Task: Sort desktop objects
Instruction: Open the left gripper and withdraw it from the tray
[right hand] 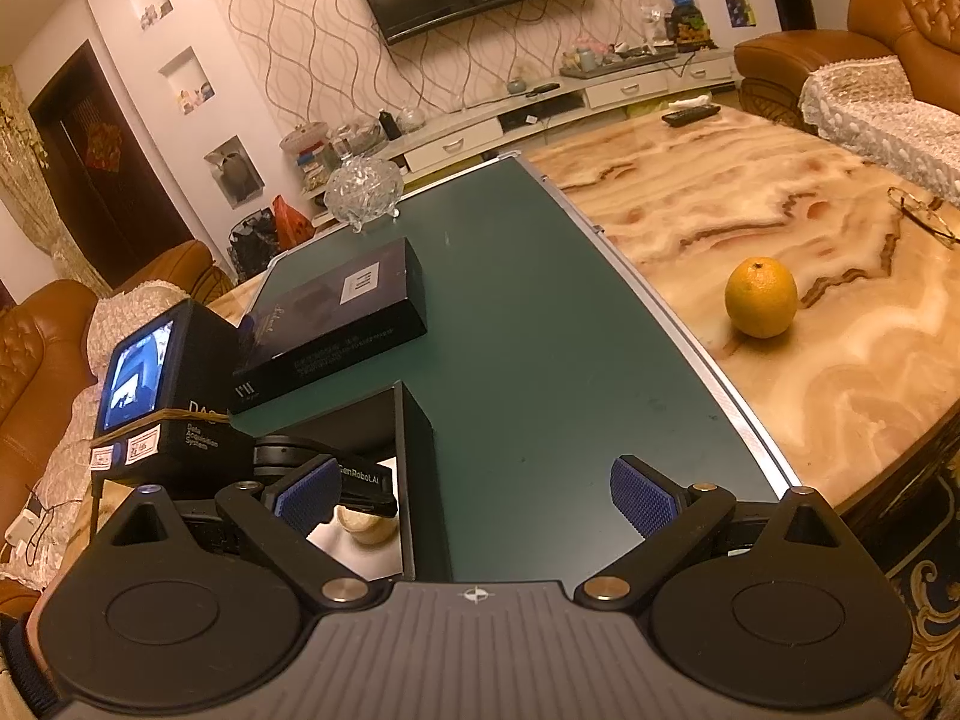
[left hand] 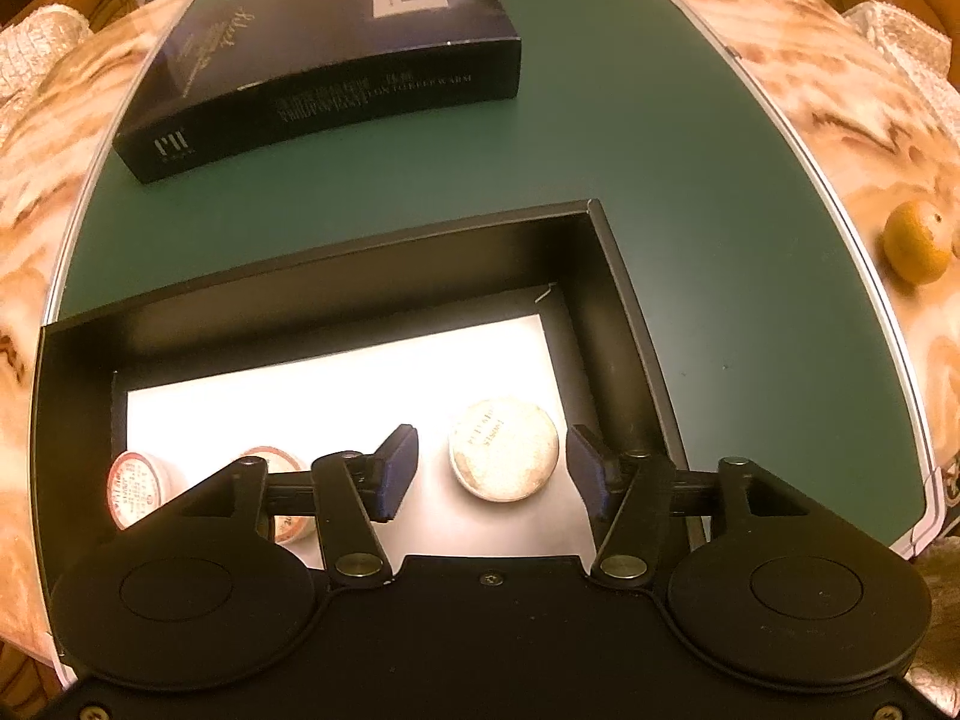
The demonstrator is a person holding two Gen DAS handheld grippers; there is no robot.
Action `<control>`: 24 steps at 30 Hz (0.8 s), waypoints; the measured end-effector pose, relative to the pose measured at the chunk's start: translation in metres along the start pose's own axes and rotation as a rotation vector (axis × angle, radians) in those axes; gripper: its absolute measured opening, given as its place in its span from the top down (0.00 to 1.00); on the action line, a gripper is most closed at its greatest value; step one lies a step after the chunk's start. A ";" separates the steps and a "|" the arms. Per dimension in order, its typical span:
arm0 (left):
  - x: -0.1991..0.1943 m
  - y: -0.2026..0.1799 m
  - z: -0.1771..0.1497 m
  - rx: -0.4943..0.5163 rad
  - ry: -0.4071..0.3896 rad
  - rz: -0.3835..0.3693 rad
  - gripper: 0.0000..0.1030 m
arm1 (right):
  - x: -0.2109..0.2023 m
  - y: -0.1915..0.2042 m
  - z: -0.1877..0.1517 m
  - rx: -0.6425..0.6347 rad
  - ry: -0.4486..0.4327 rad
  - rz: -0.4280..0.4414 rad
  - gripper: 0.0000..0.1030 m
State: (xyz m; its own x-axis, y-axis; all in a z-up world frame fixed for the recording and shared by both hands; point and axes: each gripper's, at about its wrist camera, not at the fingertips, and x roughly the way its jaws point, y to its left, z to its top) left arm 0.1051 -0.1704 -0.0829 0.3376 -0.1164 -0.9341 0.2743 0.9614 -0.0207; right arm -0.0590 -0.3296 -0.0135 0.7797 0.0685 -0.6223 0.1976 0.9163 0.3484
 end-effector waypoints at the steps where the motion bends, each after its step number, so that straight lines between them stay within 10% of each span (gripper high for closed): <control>1: -0.002 0.000 0.000 -0.001 -0.004 0.000 0.45 | 0.000 0.001 0.000 -0.002 0.001 0.001 0.03; 24: -0.048 0.026 -0.015 -0.026 -0.095 -0.083 0.16 | -0.003 0.020 0.006 -0.048 -0.005 -0.012 0.00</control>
State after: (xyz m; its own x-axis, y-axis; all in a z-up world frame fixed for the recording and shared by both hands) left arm 0.0825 -0.1356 -0.0446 0.3992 -0.2174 -0.8907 0.2815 0.9536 -0.1066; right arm -0.0536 -0.3137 -0.0005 0.7805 0.0556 -0.6226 0.1780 0.9350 0.3067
